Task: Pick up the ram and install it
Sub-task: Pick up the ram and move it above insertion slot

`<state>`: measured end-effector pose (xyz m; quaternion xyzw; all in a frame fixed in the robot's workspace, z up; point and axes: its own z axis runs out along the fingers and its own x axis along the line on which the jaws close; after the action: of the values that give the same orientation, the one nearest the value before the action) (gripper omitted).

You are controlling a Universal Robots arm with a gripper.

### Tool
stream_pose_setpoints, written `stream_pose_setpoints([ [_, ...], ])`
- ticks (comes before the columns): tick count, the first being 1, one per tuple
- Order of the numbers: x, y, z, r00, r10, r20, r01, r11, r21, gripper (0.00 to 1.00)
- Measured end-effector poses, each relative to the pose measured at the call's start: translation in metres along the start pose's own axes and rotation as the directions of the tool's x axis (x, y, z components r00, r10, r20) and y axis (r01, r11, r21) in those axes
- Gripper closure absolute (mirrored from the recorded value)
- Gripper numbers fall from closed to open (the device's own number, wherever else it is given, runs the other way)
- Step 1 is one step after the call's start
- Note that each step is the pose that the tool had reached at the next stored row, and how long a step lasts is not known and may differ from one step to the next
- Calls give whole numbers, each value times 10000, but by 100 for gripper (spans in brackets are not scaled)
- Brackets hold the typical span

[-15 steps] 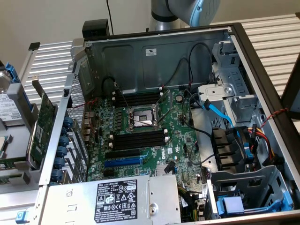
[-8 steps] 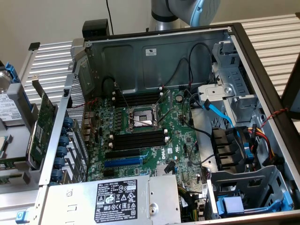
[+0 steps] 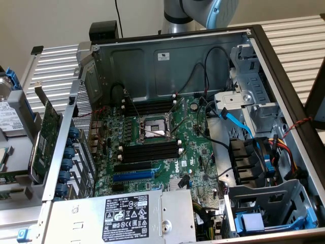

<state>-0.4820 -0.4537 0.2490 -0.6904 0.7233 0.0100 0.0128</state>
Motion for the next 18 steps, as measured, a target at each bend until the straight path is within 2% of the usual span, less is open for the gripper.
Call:
stream_pose_setpoints([
  [18, 30, -9, 328, 10000, -66, 31, 66, 10000, -4, 58],
])
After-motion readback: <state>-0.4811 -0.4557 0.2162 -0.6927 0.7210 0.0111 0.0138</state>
